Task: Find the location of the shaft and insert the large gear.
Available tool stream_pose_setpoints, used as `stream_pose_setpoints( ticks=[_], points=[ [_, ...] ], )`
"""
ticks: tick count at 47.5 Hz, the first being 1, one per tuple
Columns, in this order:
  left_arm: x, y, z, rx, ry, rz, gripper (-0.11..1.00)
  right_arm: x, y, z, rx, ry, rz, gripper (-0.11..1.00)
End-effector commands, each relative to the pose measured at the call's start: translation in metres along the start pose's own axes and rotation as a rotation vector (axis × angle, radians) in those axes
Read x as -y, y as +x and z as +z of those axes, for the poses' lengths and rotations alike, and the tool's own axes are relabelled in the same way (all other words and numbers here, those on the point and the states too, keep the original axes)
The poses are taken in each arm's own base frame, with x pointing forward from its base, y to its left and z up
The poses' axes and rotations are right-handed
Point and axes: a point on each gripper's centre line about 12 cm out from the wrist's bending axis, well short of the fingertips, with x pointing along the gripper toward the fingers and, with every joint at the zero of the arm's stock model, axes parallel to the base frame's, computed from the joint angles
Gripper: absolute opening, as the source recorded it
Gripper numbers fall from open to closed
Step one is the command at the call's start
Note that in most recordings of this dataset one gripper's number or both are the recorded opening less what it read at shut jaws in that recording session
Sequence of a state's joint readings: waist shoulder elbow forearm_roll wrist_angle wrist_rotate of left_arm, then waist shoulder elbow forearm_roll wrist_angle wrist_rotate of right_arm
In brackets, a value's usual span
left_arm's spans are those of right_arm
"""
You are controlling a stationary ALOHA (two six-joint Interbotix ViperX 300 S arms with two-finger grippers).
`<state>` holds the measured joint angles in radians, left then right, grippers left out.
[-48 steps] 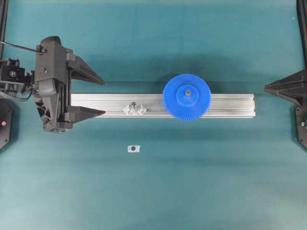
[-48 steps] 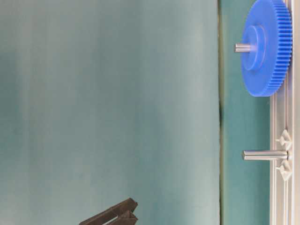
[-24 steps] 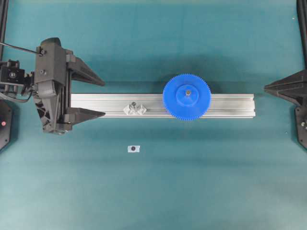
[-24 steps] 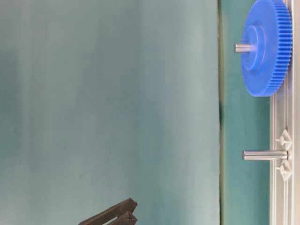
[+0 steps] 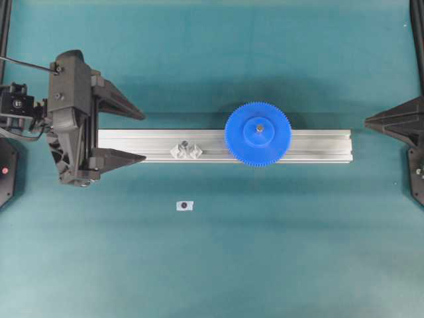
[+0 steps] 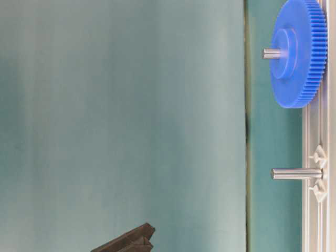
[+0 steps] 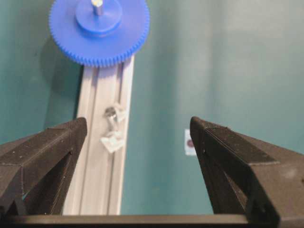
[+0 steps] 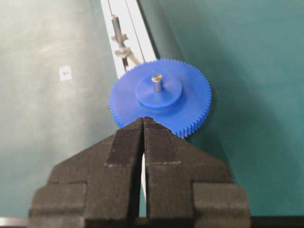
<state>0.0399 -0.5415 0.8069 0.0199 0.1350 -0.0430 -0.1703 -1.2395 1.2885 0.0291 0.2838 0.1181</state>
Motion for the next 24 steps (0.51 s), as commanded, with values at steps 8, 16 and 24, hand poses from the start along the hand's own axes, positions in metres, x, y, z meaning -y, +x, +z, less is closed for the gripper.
stream_pose_setpoints(
  ticks=[8,16,24],
  points=[
    [0.0015,-0.0016,0.0068,0.035,0.002,-0.005,0.91,0.0000,0.0003,0.0035,0.007,0.007,-0.003,0.02],
    [0.0015,-0.0016,0.0064,0.035,0.003,-0.005,0.91,0.0000,0.0001,0.0037,0.008,0.007,-0.002,0.02],
    [0.0015,-0.0013,0.0045,0.031,0.002,-0.005,0.91,0.0000,0.0002,0.0030,0.007,0.009,-0.002,0.02]
  ],
)
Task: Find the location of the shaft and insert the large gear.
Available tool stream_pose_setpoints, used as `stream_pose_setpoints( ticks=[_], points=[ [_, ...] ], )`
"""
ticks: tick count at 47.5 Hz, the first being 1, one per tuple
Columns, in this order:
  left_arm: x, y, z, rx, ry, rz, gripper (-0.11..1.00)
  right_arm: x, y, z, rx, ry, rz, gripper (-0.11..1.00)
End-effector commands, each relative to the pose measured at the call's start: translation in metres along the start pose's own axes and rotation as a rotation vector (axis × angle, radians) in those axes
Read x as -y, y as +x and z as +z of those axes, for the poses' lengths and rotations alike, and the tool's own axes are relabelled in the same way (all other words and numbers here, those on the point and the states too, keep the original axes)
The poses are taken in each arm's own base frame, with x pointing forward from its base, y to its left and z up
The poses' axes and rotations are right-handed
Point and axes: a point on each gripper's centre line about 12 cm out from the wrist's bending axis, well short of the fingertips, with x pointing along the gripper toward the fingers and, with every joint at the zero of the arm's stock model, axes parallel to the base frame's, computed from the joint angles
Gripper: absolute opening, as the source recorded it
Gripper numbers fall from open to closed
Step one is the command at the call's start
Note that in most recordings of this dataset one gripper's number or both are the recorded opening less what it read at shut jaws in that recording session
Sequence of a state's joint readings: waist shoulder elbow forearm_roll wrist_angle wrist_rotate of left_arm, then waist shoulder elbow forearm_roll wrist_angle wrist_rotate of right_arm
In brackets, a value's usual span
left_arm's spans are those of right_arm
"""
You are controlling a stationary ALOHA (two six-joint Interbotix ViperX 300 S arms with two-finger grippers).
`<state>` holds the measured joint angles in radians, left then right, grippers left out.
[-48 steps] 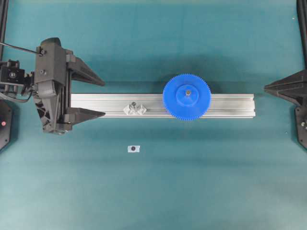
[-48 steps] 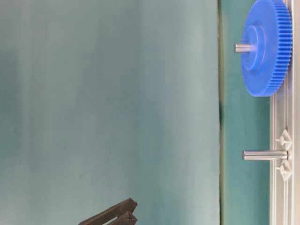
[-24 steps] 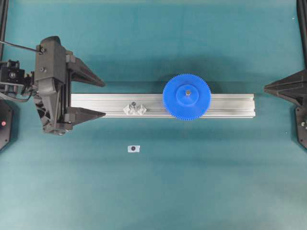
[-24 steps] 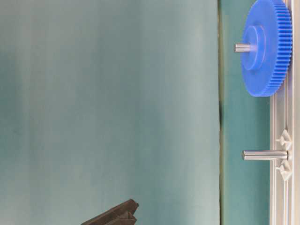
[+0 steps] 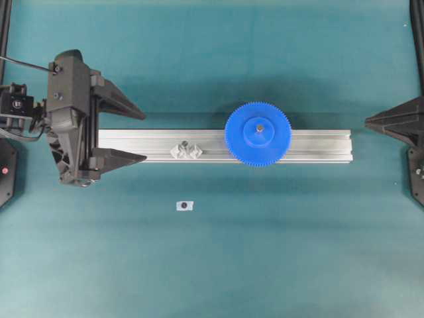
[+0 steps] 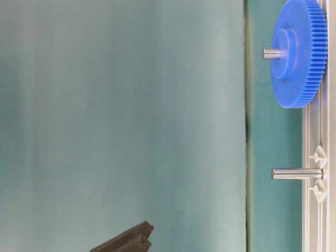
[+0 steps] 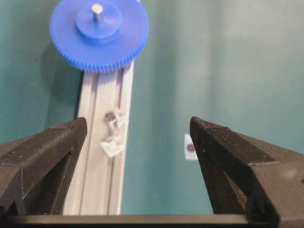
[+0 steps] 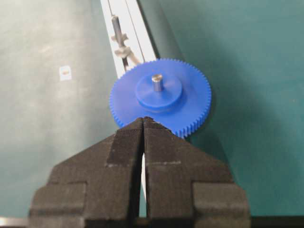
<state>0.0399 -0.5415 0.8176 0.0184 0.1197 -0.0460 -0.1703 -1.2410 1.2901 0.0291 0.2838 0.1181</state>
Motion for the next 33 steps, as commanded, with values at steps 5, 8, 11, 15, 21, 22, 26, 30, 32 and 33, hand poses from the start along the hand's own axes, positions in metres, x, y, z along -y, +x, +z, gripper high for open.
stream_pose_setpoints(
  ticks=[5,8,11,15,21,22,26,30,32,33],
  points=[
    [0.0015,-0.0017,0.0069,0.024,0.008,-0.004,0.91,0.0000,0.0005,0.0033,0.005,0.009,-0.002,0.02],
    [0.0015,-0.0017,0.0065,0.024,0.006,-0.005,0.91,0.0000,0.0003,0.0035,0.007,0.007,-0.003,0.02],
    [0.0015,-0.0016,0.0057,0.021,0.008,-0.004,0.91,0.0000,0.0003,0.0035,0.007,0.007,-0.003,0.02],
    [0.0014,-0.0015,0.0046,0.020,0.008,-0.004,0.91,0.0001,0.0005,0.0029,0.005,0.007,-0.003,0.02],
    [0.0014,-0.0015,0.0044,0.018,0.008,-0.004,0.91,0.0001,0.0005,0.0029,0.005,0.007,-0.003,0.02],
    [0.0015,-0.0015,0.0044,0.018,0.006,-0.005,0.91,0.0001,0.0007,0.0027,0.004,0.007,-0.003,0.02],
    [0.0014,-0.0014,0.0037,0.017,0.008,-0.004,0.91,0.0001,0.0005,0.0029,0.005,0.009,-0.002,0.02],
    [0.0014,-0.0013,0.0033,0.017,0.006,-0.005,0.91,0.0001,0.0005,0.0029,0.005,0.007,-0.003,0.02],
    [0.0014,-0.0013,0.0025,0.014,0.008,-0.004,0.91,0.0001,0.0005,0.0029,0.005,0.007,-0.003,0.02],
    [0.0014,-0.0013,0.0031,0.015,0.008,-0.004,0.91,0.0000,0.0003,0.0035,0.007,0.007,-0.003,0.02]
  ],
)
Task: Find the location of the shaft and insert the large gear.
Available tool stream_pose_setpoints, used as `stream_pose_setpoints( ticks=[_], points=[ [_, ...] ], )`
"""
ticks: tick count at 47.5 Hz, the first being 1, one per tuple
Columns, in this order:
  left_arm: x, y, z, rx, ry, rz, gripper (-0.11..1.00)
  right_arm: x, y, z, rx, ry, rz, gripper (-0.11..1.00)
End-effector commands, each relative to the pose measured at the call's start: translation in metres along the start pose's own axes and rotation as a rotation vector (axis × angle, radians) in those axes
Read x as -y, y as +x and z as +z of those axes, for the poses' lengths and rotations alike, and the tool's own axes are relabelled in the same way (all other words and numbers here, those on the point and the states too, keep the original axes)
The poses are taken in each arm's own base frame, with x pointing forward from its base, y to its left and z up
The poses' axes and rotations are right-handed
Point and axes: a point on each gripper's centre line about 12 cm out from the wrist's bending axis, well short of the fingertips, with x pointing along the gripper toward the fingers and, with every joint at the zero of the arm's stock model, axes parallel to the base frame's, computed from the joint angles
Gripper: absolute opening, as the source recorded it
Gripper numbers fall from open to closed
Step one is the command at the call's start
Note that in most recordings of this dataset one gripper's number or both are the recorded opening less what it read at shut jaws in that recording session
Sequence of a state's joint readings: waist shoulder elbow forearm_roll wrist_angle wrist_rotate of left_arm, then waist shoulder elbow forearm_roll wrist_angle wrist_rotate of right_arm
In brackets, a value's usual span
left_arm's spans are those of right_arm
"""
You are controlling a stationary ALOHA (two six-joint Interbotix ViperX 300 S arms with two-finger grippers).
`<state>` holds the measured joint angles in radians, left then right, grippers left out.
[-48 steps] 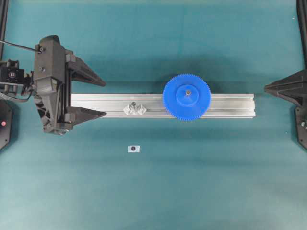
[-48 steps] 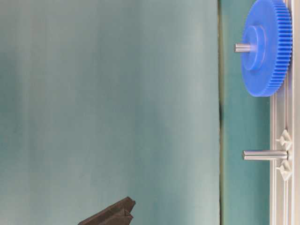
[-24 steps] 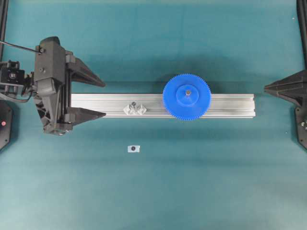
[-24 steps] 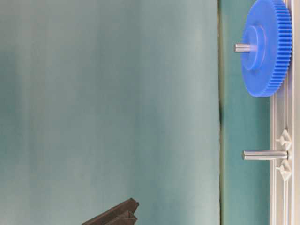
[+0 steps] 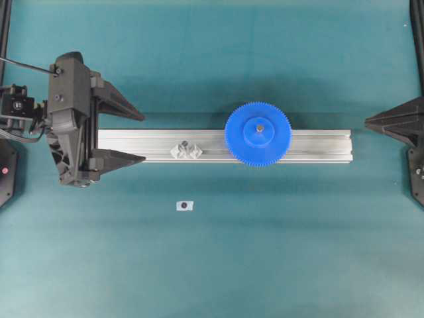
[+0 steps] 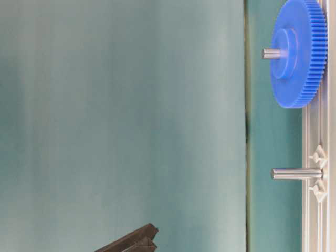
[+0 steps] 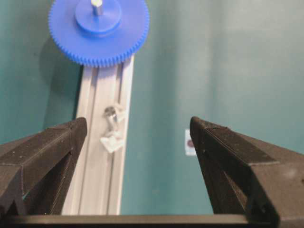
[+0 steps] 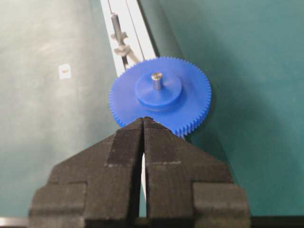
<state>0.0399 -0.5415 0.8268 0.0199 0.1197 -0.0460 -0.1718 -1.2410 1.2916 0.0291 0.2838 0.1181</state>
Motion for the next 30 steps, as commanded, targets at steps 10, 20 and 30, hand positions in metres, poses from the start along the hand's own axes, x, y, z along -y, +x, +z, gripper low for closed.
stream_pose_setpoints(
  ticks=[10,20,30],
  points=[
    [0.0015,-0.0016,0.0056,0.021,0.006,-0.005,0.91,0.0001,0.0008,0.0014,0.003,0.008,-0.001,0.02],
    [0.0014,-0.0015,0.0044,0.018,0.005,-0.005,0.91,0.0004,0.0011,0.0005,0.004,0.009,-0.003,0.02],
    [0.0014,-0.0014,0.0037,0.017,0.005,-0.004,0.91,0.0009,0.0013,-0.0005,0.002,0.008,-0.005,0.02]
  ],
)
